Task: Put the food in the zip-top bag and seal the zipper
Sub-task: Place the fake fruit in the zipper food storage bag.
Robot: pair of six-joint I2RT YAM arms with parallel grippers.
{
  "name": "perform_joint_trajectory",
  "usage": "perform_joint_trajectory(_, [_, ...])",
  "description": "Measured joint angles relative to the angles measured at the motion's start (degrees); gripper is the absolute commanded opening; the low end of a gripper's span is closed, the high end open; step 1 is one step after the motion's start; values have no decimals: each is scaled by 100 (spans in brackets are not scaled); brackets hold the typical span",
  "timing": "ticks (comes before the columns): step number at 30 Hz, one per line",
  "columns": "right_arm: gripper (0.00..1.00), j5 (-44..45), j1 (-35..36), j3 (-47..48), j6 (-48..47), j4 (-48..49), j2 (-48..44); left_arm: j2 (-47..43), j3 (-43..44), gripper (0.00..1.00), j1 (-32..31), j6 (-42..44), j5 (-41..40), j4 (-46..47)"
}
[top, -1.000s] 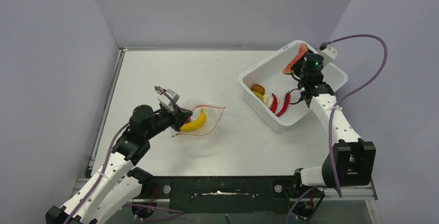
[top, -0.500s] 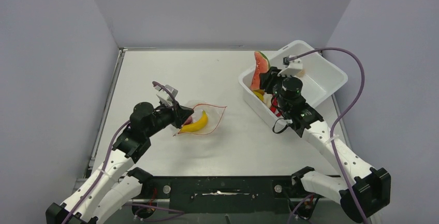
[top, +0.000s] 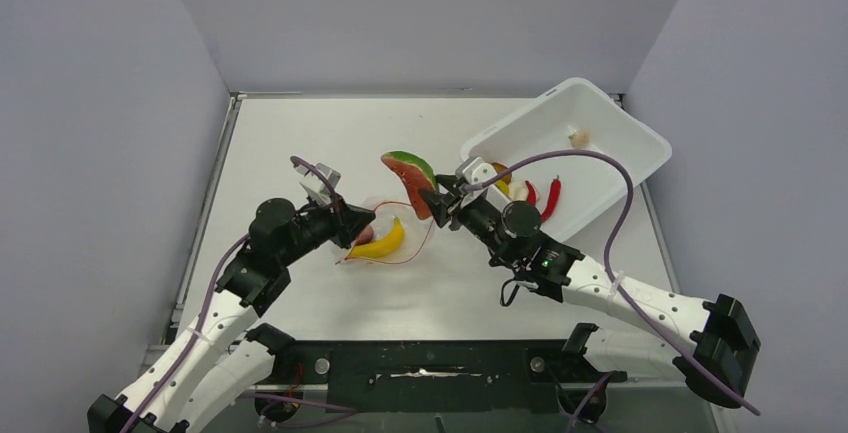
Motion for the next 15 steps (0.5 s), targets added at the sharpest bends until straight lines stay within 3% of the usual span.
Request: perform_joint_trajectory(15, [23, -1541, 175, -944, -1685, 1322, 321, -297, 0, 0, 0, -46, 214, 39])
